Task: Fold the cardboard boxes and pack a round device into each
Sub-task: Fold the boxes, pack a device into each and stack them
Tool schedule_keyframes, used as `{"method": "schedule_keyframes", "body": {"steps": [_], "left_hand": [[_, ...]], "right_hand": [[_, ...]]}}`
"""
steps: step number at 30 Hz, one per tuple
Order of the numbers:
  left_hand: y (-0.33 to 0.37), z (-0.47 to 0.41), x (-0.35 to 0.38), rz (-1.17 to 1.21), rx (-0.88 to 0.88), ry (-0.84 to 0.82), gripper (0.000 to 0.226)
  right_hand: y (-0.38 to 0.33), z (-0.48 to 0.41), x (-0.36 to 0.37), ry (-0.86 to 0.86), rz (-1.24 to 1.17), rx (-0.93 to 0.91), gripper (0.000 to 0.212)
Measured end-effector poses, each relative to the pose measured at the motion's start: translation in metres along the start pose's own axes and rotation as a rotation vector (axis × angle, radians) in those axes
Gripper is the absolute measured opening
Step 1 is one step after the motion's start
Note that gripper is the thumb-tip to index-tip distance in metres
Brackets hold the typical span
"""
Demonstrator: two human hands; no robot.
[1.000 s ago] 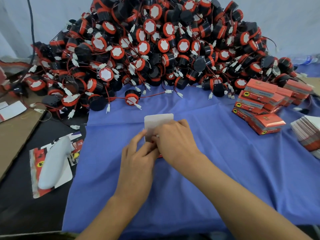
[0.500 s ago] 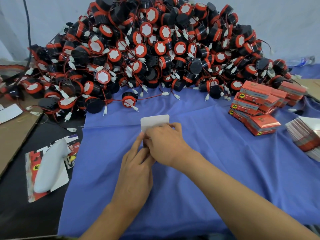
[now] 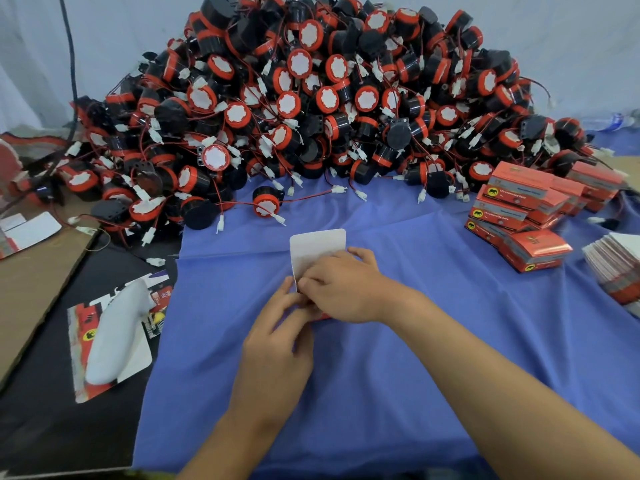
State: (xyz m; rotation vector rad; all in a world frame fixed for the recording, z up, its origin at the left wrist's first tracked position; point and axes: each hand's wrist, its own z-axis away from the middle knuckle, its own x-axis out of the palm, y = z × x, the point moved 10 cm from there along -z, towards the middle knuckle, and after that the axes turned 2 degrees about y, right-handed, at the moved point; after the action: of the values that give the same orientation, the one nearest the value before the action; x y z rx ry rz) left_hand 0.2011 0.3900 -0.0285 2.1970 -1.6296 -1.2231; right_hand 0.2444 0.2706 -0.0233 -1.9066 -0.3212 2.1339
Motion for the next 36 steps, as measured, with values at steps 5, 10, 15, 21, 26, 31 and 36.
{"method": "schedule_keyframes", "body": {"steps": [5, 10, 15, 21, 26, 31, 36], "left_hand": [[-0.002, -0.001, -0.005, 0.019, -0.086, 0.002, 0.028], [-0.019, 0.0, -0.01, 0.032, -0.206, 0.035, 0.03], [-0.036, 0.002, -0.005, 0.097, -0.34, 0.013, 0.025], [-0.038, 0.002, 0.004, 0.124, -0.342, -0.065, 0.02], [-0.04, 0.002, 0.005, 0.164, -0.357, -0.071, 0.026], [-0.036, -0.001, 0.005, 0.211, -0.333, -0.067, 0.051], [-0.037, -0.001, 0.009, 0.173, -0.289, -0.087, 0.066]], "right_hand": [[0.005, 0.008, -0.009, 0.15, -0.15, -0.004, 0.009], [-0.001, 0.011, -0.003, 0.101, -0.06, -0.079, 0.015], [-0.006, 0.015, 0.005, 0.017, 0.006, -0.136, 0.026], [-0.006, 0.018, -0.004, 0.058, -0.057, -0.132, 0.019], [-0.005, 0.018, -0.011, 0.141, -0.087, -0.102, 0.003], [-0.013, 0.023, -0.002, 0.113, 0.019, -0.211, 0.019], [-0.007, 0.036, -0.005, 0.385, -0.186, -0.262, 0.015]]}}
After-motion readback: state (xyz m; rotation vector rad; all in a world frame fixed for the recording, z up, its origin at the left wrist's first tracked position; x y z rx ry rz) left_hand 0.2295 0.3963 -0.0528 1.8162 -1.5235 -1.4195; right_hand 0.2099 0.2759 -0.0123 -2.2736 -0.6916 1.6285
